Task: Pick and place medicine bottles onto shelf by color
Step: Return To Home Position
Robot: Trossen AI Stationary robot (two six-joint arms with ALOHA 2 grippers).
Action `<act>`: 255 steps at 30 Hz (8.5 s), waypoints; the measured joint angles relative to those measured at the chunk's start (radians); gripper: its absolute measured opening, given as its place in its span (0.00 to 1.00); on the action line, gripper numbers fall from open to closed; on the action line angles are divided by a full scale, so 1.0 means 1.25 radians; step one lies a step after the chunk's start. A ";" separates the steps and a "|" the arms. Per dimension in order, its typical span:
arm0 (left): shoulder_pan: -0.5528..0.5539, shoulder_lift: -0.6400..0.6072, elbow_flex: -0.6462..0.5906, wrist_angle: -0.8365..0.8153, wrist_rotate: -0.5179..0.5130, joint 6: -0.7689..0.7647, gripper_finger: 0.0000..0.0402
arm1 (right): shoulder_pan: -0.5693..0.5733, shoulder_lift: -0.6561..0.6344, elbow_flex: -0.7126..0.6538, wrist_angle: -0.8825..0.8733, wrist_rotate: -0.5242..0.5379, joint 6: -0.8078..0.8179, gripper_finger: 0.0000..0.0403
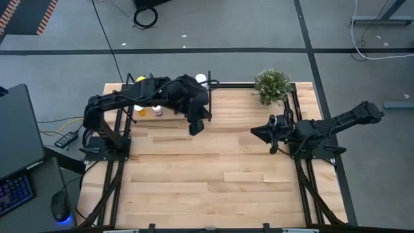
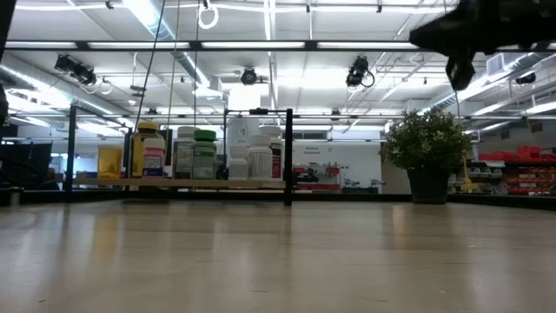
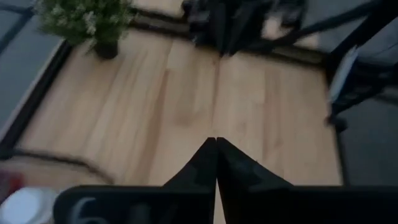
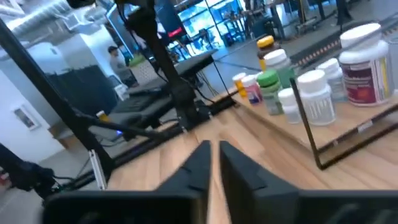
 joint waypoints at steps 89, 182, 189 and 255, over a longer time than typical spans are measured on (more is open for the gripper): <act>-0.113 -1.068 -1.399 1.005 -0.108 -0.241 0.01 | -0.130 -0.205 -0.222 0.140 -0.079 -0.123 0.02; -0.118 -1.358 -1.608 0.852 -0.129 -0.021 0.03 | -0.202 -0.345 -0.222 -0.137 -0.294 -0.293 0.02; -0.118 -1.358 -1.608 0.852 -0.129 -0.021 0.10 | -0.202 -0.423 -0.222 -0.192 -0.307 -0.297 0.02; -0.118 -1.357 -1.608 0.850 -0.131 -0.021 0.09 | -0.202 -0.442 -0.222 -0.152 -0.312 -0.289 0.06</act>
